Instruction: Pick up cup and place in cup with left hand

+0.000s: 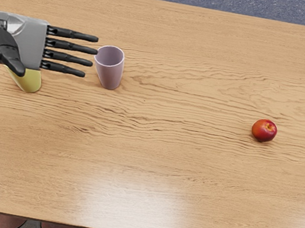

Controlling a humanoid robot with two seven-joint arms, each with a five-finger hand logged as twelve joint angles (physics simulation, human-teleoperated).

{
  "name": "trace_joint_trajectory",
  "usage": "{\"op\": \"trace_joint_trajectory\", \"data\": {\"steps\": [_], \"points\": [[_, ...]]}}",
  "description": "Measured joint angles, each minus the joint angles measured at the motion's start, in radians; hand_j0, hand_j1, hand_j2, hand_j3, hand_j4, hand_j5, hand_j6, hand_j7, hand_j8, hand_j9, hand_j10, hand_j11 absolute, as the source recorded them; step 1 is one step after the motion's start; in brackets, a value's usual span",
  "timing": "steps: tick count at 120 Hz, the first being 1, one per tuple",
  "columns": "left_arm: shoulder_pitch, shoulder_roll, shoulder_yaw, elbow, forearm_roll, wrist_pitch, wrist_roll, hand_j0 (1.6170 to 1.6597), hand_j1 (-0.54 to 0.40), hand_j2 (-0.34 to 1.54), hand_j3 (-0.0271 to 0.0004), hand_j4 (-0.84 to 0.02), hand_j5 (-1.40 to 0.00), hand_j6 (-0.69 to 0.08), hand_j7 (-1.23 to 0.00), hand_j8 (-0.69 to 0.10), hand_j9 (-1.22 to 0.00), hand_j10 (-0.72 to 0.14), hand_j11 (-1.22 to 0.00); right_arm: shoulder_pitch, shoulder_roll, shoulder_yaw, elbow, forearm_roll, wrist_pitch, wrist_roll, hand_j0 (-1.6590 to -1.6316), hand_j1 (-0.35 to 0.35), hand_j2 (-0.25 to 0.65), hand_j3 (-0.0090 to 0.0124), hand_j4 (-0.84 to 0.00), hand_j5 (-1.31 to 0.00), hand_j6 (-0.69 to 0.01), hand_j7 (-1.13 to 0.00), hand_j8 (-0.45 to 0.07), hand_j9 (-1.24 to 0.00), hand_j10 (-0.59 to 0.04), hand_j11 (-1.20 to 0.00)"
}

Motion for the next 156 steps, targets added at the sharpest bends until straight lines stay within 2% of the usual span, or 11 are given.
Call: {"op": "trace_joint_trajectory", "data": {"steps": [23, 34, 45, 59, 73, 84, 96, 105, 122, 134, 156], "points": [[0.002, -0.007, 0.003, -0.008, -0.017, 0.0, 0.0, 1.6581, 0.348, 0.0, 0.0, 0.004, 0.0, 0.005, 0.0, 0.004, 0.0, 0.003, 0.0, 0.001, 0.0, -0.002, 0.0, 0.0, 0.002, 0.0, -1.6581, -0.312, -0.006, 0.0, -0.031, -0.04, -0.031, -0.04, -0.031, -0.04, -0.031, -0.04], [-0.019, -0.021, 0.006, -0.008, -0.013, 0.0, 0.0, 1.6581, 0.348, 0.0, 0.0, 0.004, 0.0, 0.005, 0.0, 0.004, 0.0, 0.003, 0.0, 0.002, 0.0, -0.003, 0.001, 0.0, 0.003, -0.001, -1.6581, -0.312, -0.006, 0.0, -0.031, -0.04, -0.031, -0.04, -0.031, -0.04, -0.031, -0.04], [-0.049, -0.071, 0.006, -0.003, 0.006, 0.0, 0.0, 1.6581, 0.348, 0.0, 0.0, 0.004, 0.0, 0.005, 0.0, 0.004, 0.0, 0.003, 0.0, 0.002, 0.0, -0.003, 0.001, 0.0, 0.003, -0.002, -1.6581, -0.312, -0.006, 0.0, -0.031, -0.04, -0.031, -0.04, -0.031, -0.04, -0.031, -0.04], [-0.112, -0.19, 0.0, 0.02, 0.199, 0.0, 0.0, 1.6581, 0.348, 0.0, 0.0, 0.003, 0.0, 0.004, 0.0, 0.003, 0.0, 0.002, 0.0, 0.002, 0.0, -0.003, 0.001, 0.0, 0.003, -0.003, -1.6581, -0.312, -0.006, 0.0, -0.031, -0.04, -0.031, -0.04, -0.031, -0.04, -0.031, -0.04], [-0.188, -0.227, 0.001, 0.063, 0.362, 0.0, 0.0, 1.6581, 0.349, 0.0, 0.0, 0.002, 0.0, 0.002, 0.0, 0.002, 0.0, 0.001, 0.0, 0.002, 0.0, -0.002, 0.0, 0.0, 0.003, -0.003, -1.6581, -0.312, -0.006, 0.0, -0.031, -0.04, -0.031, -0.04, -0.031, -0.04, -0.031, -0.04], [-0.242, -0.288, 0.003, 0.081, 0.501, 0.001, 0.0, 1.6581, 0.349, 0.0, 0.0, 0.001, 0.0, 0.001, 0.0, 0.001, 0.0, 0.001, 0.0, 0.003, 0.0, -0.002, 0.0, 0.0, 0.003, -0.004, -1.6581, -0.312, -0.006, 0.0, -0.031, -0.04, -0.031, -0.04, -0.031, -0.04, -0.031, -0.04], [-0.265, -0.326, 0.004, 0.112, 0.629, 0.001, 0.0, 1.6581, 0.349, 0.0, 0.0, 0.0, 0.0, 0.0, 0.0, 0.0, 0.0, 0.0, 0.0, 0.003, 0.0, -0.001, 0.0, 0.0, 0.003, -0.004, -1.6581, -0.312, -0.006, 0.0, -0.031, -0.04, -0.031, -0.04, -0.031, -0.04, -0.031, -0.04], [-0.277, -0.392, 0.002, 0.137, 0.746, 0.001, 0.0, 1.6581, 0.349, 0.0, 0.0, 0.0, 0.0, -0.001, 0.0, 0.0, 0.0, 0.0, 0.0, 0.003, 0.0, 0.0, 0.0, 0.0, 0.003, -0.004, -1.6581, -0.312, -0.006, 0.0, -0.031, -0.04, -0.031, -0.04, -0.031, -0.04, -0.031, -0.04], [-0.304, -0.468, 0.001, 0.19, 0.908, 0.001, 0.0, 1.6581, 0.349, 0.0, 0.0, -0.001, 0.0, -0.001, 0.0, -0.001, 0.0, -0.001, 0.0, 0.003, 0.0, 0.0, 0.0, 0.0, 0.003, -0.003, -1.6581, -0.312, -0.006, 0.0, -0.031, -0.04, -0.031, -0.04, -0.031, -0.04, -0.031, -0.04], [-0.289, -0.545, 0.007, 0.209, 1.071, 0.002, 0.0, 1.6581, 0.349, 0.0, 0.0, -0.001, 0.0, -0.002, 0.0, -0.001, 0.0, -0.001, 0.0, 0.007, 0.0, -0.001, 0.001, 0.0, 0.003, -0.004, -1.6581, -0.312, -0.006, 0.0, -0.031, -0.04, -0.031, -0.04, -0.031, -0.04, -0.031, -0.04], [-0.298, -0.604, 0.048, 0.217, 1.316, 0.065, 0.0, 1.6581, 0.349, 0.0, 0.0, -0.002, 0.0, -0.003, 0.0, -0.002, 0.0, -0.001, 0.0, 0.009, 0.0, -0.001, 0.0, 0.0, 0.003, -0.003, -1.6581, -0.312, -0.006, 0.0, -0.031, -0.04, -0.031, -0.04, -0.031, -0.04, -0.031, -0.04]]}}
